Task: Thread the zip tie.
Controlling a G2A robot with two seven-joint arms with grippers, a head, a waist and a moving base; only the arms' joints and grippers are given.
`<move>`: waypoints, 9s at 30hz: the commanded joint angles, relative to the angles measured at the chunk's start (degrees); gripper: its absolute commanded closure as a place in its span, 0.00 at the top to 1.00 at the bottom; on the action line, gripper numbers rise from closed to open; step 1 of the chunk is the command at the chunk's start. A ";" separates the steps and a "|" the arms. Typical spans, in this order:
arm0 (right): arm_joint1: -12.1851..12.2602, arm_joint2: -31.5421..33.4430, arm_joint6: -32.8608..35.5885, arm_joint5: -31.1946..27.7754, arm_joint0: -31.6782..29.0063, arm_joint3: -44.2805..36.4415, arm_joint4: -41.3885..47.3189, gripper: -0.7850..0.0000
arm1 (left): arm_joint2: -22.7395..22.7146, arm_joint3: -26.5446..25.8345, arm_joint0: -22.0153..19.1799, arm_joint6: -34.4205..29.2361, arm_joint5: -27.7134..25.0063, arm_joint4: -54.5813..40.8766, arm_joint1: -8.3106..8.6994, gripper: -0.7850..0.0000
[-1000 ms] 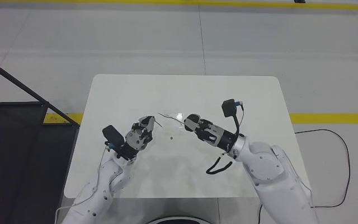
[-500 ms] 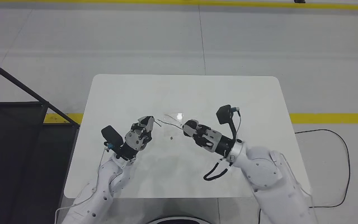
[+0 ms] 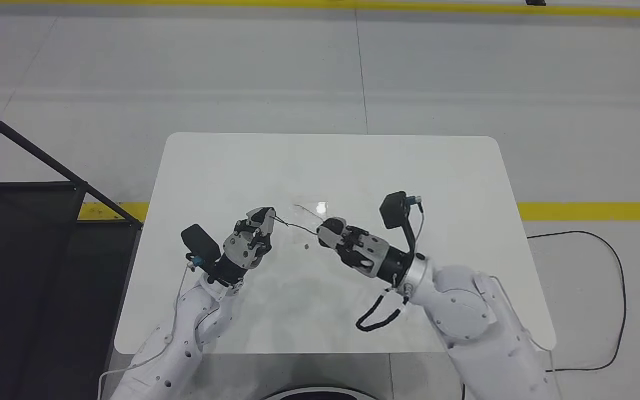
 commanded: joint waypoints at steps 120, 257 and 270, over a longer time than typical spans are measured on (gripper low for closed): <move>-1.34 -1.73 1.15 1.43 3.97 4.56 3.25 0.00 | 0.00 0.00 0.00 0.00 0.00 0.00 0.00 0.00; 0.02 6.75 10.23 5.06 -2.19 -5.86 -6.35 0.00 | -4.89 -3.87 2.13 -2.07 -3.89 3.58 0.65 0.00; 0.02 6.75 10.23 5.06 -2.19 -5.86 -6.35 0.00 | -4.89 -3.87 2.13 -2.07 -3.89 3.58 0.65 0.00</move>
